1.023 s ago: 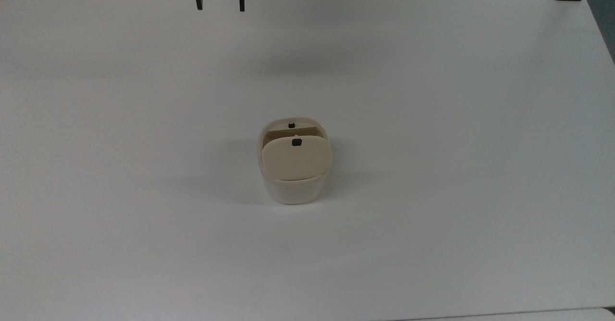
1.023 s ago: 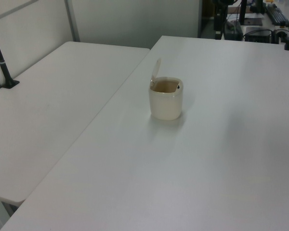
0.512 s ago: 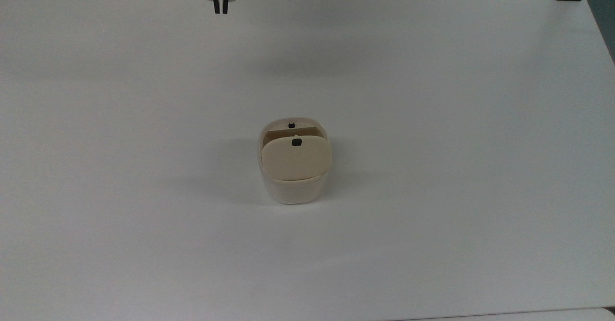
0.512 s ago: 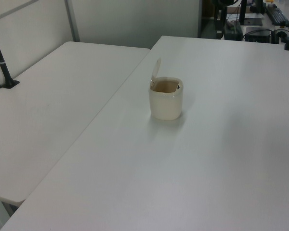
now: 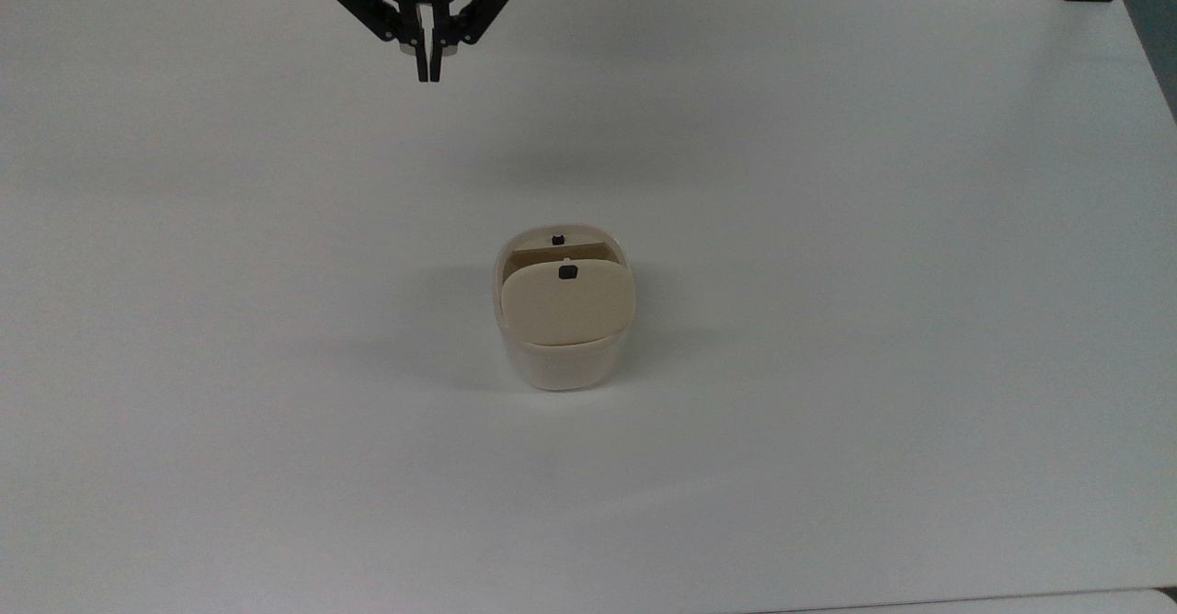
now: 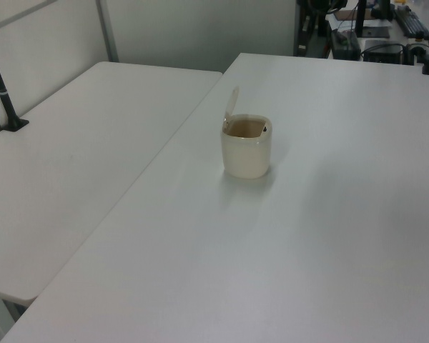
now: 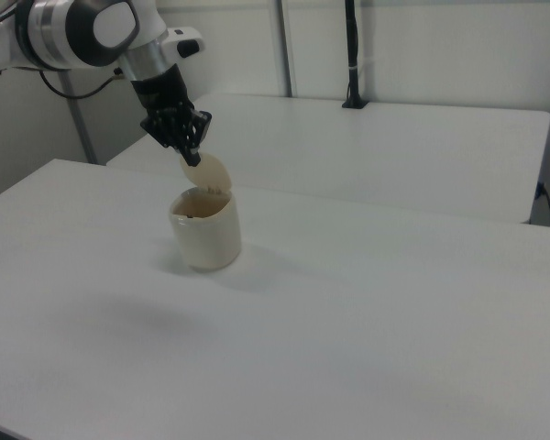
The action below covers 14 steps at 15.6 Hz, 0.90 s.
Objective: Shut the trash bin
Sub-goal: 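Lower the gripper onto the raised lid edge and push it over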
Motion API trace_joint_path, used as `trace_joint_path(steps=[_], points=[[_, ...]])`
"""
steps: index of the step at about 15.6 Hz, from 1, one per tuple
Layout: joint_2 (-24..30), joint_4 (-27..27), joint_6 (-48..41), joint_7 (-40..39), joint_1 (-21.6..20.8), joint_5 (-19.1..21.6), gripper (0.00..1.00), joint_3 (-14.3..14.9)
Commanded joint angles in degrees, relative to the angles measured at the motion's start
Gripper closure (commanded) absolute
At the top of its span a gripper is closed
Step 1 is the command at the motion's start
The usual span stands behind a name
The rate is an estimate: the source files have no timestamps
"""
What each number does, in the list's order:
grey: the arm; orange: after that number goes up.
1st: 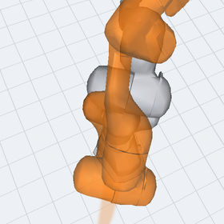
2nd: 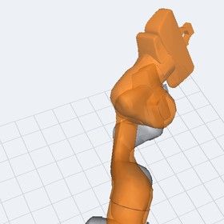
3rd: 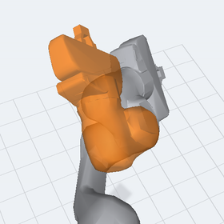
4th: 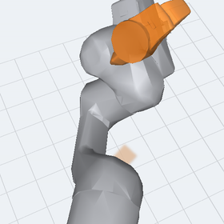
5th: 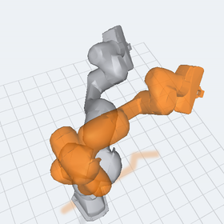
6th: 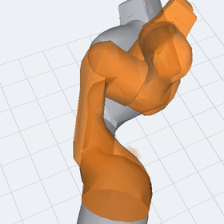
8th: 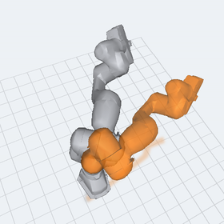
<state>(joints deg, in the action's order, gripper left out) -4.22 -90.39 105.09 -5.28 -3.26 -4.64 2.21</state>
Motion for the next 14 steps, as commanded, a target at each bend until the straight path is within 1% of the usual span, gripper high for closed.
trace_joint_path(steps=[1, 5, 8, 9, 10, 14], points=[[-0.52, 0.39, 5.81, -1.05, -0.52, 3.58, 0.92, -0.36], [-4.38, 0.39, 16.70, -0.26, -3.94, 4.12, 0.92, -0.36], [-7.37, 0.39, 25.04, 0.88, -5.35, 4.20, 0.93, -0.36], [-7.82, 0.39, 27.60, 1.58, -5.53, 4.20, 0.94, -0.36], [-8.34, 0.48, 29.71, 2.11, -5.62, 3.94, 1.00, -0.36], [-11.15, 1.27, 31.84, 2.29, -7.11, 3.06, 1.00, -0.36]])
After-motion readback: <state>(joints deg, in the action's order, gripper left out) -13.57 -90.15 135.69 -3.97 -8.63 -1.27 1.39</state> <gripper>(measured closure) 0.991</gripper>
